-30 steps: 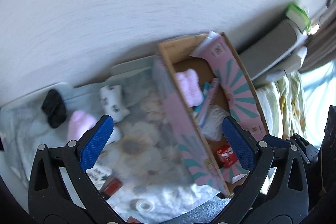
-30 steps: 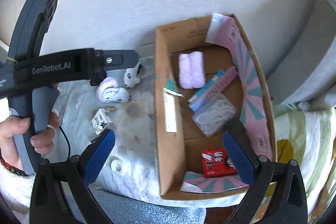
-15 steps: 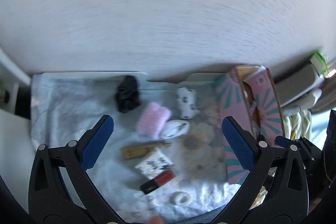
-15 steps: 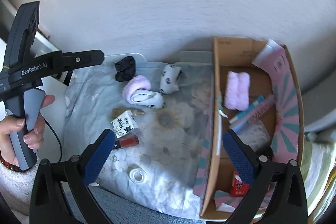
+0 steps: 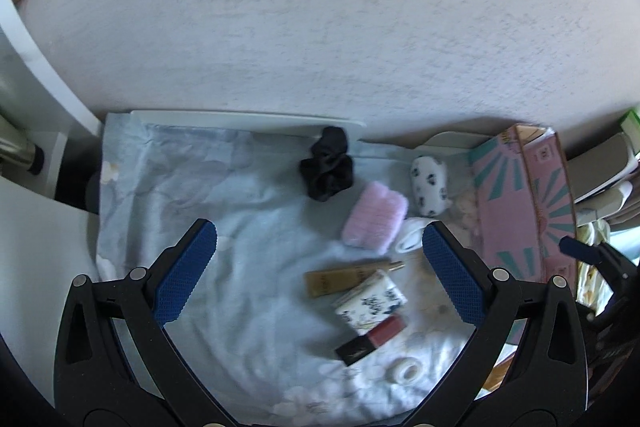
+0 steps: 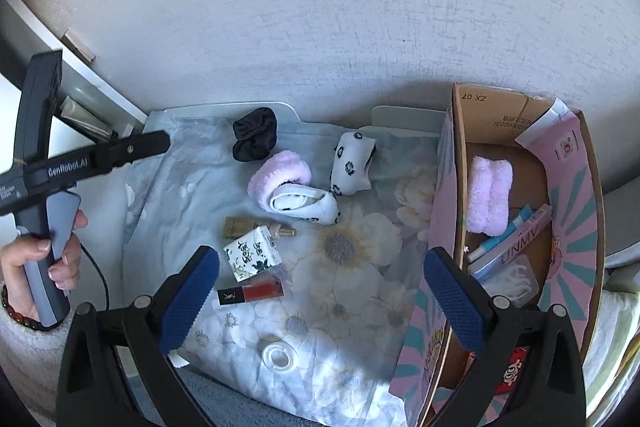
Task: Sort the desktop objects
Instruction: 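Withdraw both tools from the box back over the sheet, then grasp the black scrunchie with left tool while right tool grasps white panda sock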
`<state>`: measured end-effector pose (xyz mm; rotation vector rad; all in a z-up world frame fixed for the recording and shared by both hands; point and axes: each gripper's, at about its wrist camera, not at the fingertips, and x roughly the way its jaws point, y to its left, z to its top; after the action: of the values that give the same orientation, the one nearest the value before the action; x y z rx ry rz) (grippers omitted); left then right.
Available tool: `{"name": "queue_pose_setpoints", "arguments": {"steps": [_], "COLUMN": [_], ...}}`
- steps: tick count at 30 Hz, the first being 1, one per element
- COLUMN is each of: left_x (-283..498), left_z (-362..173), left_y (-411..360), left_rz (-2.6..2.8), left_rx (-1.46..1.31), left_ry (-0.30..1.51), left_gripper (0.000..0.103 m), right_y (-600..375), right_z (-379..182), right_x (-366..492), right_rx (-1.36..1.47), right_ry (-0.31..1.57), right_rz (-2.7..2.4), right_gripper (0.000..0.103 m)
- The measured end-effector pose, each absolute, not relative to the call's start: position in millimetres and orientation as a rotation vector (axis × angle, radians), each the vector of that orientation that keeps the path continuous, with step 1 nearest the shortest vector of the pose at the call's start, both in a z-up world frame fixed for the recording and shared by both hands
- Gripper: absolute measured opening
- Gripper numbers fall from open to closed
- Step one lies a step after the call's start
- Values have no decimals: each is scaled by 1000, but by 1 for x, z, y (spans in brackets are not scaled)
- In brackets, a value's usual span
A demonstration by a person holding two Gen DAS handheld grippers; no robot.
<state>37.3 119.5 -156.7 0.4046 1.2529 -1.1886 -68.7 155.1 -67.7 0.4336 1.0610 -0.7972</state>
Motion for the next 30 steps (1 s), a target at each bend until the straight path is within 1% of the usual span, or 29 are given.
{"name": "queue_pose_setpoints", "arguments": {"steps": [8, 13, 20, 21, 23, 25, 26, 27, 29, 30], "left_x": [37, 36, 34, 34, 32, 31, 31, 31, 31, 31], "left_z": [-202, -228, -248, -251, -255, -259, -260, -261, -264, -265], "left_y": [112, 88, 48, 44, 36, 30, 29, 27, 24, 23], "left_rz": [-1202, -1222, -1238, -1240, -1243, -1252, -1257, -1263, -1267, -1269], "left_rx": [488, 487, 536, 547, 574, 588, 588, 588, 592, 592], "left_ry": [1285, 1297, 1235, 1231, 1221, 1220, 1221, 1225, 1230, 1234], "left_gripper": [103, 102, 94, 94, 88, 85, 81, 79, 71, 69], "right_y": [145, 142, 125, 122, 114, 109, 108, 107, 105, 105], "right_z": [-100, -126, -180, -184, -192, -196, -196, -197, -199, -200], "right_x": [-60, -44, -11, -9, -6, -4, -4, -4, -4, -3], "right_rx": [461, 454, 356, 358, 368, 376, 379, 379, 373, 364], "right_ry": [1125, 1142, 1198, 1198, 1201, 1196, 1195, 1195, 1208, 1219], "right_rz": [-812, -765, -728, -724, -735, -747, -748, -748, -751, -750], "right_gripper": [102, 102, 101, 99, 96, 89, 87, 84, 75, 69]}}
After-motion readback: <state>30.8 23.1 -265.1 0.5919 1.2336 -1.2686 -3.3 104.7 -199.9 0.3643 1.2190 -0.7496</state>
